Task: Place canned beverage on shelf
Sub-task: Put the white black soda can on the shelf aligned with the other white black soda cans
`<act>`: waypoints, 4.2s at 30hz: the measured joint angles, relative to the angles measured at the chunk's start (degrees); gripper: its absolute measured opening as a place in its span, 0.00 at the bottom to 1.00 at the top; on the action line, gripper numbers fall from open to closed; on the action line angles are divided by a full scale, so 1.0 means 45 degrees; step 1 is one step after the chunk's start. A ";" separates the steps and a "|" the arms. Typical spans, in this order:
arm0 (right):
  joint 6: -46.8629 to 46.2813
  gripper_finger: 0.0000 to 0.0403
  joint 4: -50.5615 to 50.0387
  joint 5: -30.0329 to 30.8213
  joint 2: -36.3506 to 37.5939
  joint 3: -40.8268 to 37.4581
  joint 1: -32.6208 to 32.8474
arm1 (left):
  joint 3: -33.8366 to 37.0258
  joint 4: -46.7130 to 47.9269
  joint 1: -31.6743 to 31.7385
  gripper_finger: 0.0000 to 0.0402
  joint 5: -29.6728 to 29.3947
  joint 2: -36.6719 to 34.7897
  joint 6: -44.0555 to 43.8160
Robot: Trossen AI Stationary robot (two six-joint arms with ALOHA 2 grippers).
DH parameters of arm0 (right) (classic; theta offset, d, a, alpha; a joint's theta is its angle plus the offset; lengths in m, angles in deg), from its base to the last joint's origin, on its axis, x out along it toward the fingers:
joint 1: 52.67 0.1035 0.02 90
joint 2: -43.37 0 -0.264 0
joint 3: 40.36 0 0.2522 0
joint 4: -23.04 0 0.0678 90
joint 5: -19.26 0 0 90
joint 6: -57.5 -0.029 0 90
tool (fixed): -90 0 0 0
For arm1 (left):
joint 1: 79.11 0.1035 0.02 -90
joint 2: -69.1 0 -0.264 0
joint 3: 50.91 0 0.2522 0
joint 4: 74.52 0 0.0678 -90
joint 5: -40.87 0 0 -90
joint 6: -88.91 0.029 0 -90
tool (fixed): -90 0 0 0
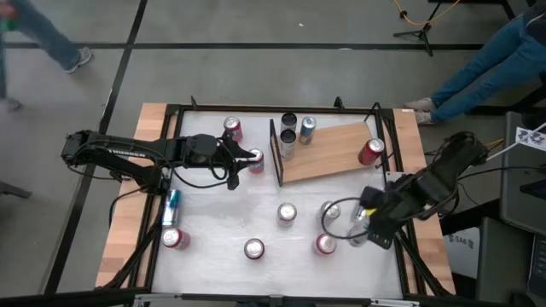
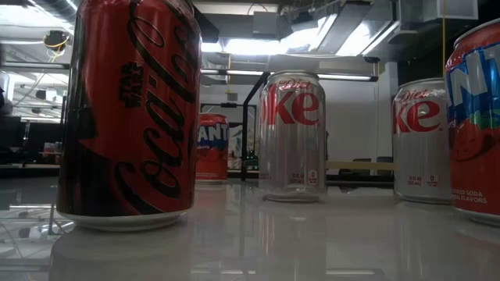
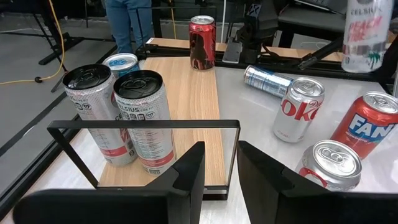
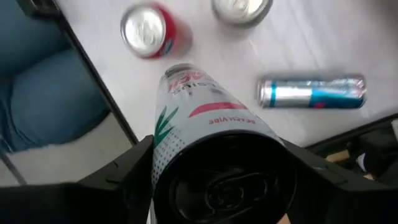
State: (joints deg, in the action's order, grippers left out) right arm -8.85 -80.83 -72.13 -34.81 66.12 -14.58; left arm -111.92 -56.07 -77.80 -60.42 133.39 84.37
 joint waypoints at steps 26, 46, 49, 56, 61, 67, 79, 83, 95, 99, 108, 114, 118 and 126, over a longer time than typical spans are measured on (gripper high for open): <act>0.9269 0.65 0.4747 0.3068 -0.0987 0.0010 -0.6111 | 0.0000 0.0610 -0.0041 0.21 0.0001 -0.0015 0.0012; 1.5439 0.65 0.9797 0.2873 -0.4635 0.0000 -0.6314 | -0.0010 0.4423 -0.2499 0.21 -0.0205 -0.0254 -0.3922; 1.5481 0.65 0.9702 0.2767 -0.5039 0.0000 -0.6314 | -0.0015 0.4333 -0.2762 0.21 -0.0758 0.0127 -0.4129; 1.5485 0.65 0.9628 0.2065 -0.5355 0.0000 -0.6305 | 0.0000 0.3447 -0.2999 0.21 -0.1304 0.1707 -0.4412; 1.5485 0.65 0.9416 0.2107 -0.5355 0.0000 -0.6309 | 0.0000 0.2205 -0.3000 0.21 -0.1350 0.2971 -0.3928; 1.5485 0.65 0.8580 0.2361 -0.5628 -0.0010 -0.6305 | 0.0000 0.1151 -0.2999 0.21 -0.1350 0.4278 -0.3861; 1.5507 0.65 0.7903 0.2429 -0.6190 -0.0007 -0.6309 | 0.0005 0.0079 -0.2989 0.21 -0.1389 0.5965 -0.3852; 1.5500 0.65 0.7618 0.2425 -0.6380 -0.0010 -0.6309 | 0.0004 -0.0228 -0.2990 0.21 -0.1382 0.6112 -0.3722; 1.5484 0.65 0.7059 0.2434 -0.6516 0.0034 -0.6305 | 0.0005 -0.0777 -0.2985 0.21 -0.1370 0.6309 -0.3521; 1.5485 0.65 0.7068 0.2434 -0.6521 0.0029 -0.6305 | 0.0005 -0.0918 -0.2985 0.21 -0.1375 0.6309 -0.3517; 1.5481 0.65 0.7116 0.2425 -0.6526 0.0015 -0.6305 | 0.0005 -0.0913 -0.2987 0.21 -0.1375 0.6309 -0.3517; 1.5481 0.65 0.7125 0.2421 -0.6533 0.0015 -0.6305 | 0.0005 -0.0913 -0.2986 0.21 -0.1379 0.6306 -0.3517; 1.5481 0.65 0.7135 0.2420 -0.6535 0.0015 -0.6305 | 0.0005 -0.0913 -0.2990 0.21 -0.1379 0.6305 -0.3517; 1.5481 0.65 0.7142 0.2411 -0.6540 0.0010 -0.6305 | 0.0005 -0.0913 -0.2988 0.21 -0.1381 0.6305 -0.3517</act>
State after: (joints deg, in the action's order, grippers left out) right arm 60.81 -48.69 -61.28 -64.24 66.17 -42.95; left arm -111.89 -60.18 -91.25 -66.63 161.76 68.55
